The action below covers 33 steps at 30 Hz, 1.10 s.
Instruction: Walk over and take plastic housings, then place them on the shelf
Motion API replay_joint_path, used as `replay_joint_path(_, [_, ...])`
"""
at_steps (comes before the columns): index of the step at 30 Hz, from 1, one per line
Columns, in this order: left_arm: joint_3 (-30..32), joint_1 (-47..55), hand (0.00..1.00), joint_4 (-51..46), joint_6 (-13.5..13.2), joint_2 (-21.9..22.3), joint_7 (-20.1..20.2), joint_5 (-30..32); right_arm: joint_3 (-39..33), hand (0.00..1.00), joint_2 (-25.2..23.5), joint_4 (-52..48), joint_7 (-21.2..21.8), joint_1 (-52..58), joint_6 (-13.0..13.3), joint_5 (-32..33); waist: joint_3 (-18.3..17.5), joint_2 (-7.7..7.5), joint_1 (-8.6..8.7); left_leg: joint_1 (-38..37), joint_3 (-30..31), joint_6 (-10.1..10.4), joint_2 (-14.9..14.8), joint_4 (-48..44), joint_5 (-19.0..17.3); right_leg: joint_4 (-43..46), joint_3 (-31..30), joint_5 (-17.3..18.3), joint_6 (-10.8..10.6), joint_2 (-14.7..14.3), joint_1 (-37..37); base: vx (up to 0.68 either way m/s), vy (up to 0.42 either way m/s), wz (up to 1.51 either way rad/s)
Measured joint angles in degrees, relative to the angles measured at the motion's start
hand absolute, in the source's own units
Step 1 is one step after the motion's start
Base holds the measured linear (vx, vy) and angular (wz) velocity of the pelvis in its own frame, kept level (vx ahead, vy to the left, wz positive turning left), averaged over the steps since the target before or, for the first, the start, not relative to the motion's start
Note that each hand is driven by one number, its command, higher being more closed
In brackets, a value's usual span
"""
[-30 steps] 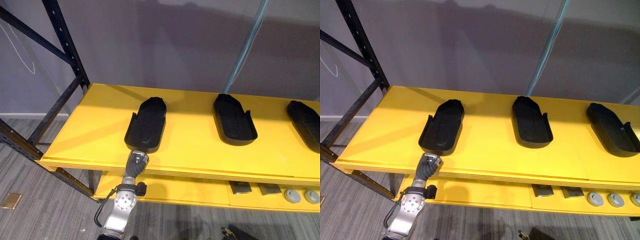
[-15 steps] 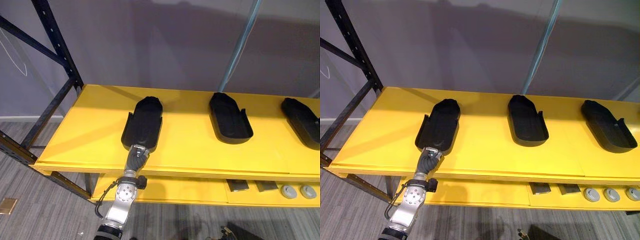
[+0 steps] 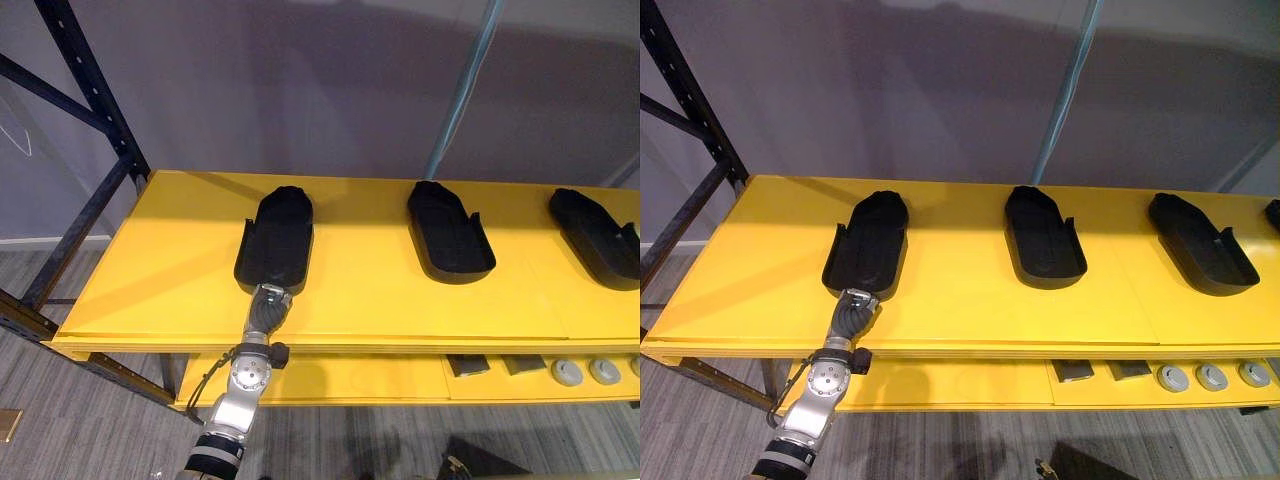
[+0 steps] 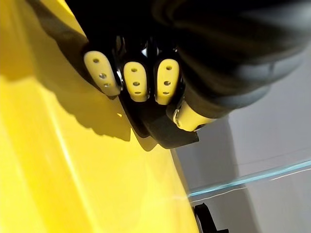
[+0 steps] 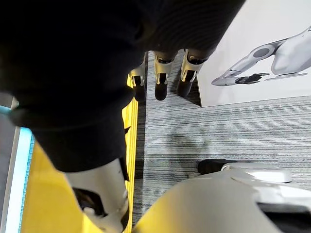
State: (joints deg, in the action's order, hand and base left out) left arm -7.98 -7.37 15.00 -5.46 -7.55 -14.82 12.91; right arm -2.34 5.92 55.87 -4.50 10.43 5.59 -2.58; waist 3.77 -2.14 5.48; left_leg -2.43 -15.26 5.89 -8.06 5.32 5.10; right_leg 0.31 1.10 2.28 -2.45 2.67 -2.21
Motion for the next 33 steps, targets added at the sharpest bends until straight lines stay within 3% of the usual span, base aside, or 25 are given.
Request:
replay_joint_path(19, [0.78,-3.63,1.00,0.40,0.21,-0.15,-0.69,0.25,-0.86,0.00,-0.12,0.21,0.11,-0.02,-0.11,-0.01,0.30,-0.45,0.14,-0.50,-0.45,0.27,0.05,-0.02,-0.62,-0.89,-0.13,-0.04,-0.06,0.01,-0.81,0.00,0.004,-0.01])
replay_joint_path(28, [2.71,-1.53,1.00,-25.31,-3.10,-1.28,-1.56,-0.39,-0.79,0.00,0.02,1.47,0.23,-0.01,0.18,0.06,0.49,-0.48,-0.20,0.24,1.43,0.09,0.09,-0.01,-0.19,-0.33,1.09,0.02,-0.06,0.12,-0.74,-0.03,0.002,0.09])
replay_joint_path(31, [7.32,2.04,1.00,-33.18,-5.17,-1.37,-3.27,-0.46,-0.79,0.00,0.15,1.67,0.28,0.01,0.20,0.07,0.49,-0.45,-1.24,0.29,1.98,0.03,0.08,-0.03,0.03,-0.29,1.46,0.03,-0.05,0.08,-0.98,-0.02,0.001,0.10])
replay_joint_path(33, [13.53,4.26,1.00,-36.70,-6.24,-1.58,-5.30,-1.30,-0.80,0.00,0.19,2.01,0.31,0.00,0.20,0.08,0.49,-0.46,-1.81,0.92,3.45,-0.07,0.13,-0.04,0.44,-0.10,2.89,0.08,0.03,0.08,-1.11,-0.03,-0.006,0.29])
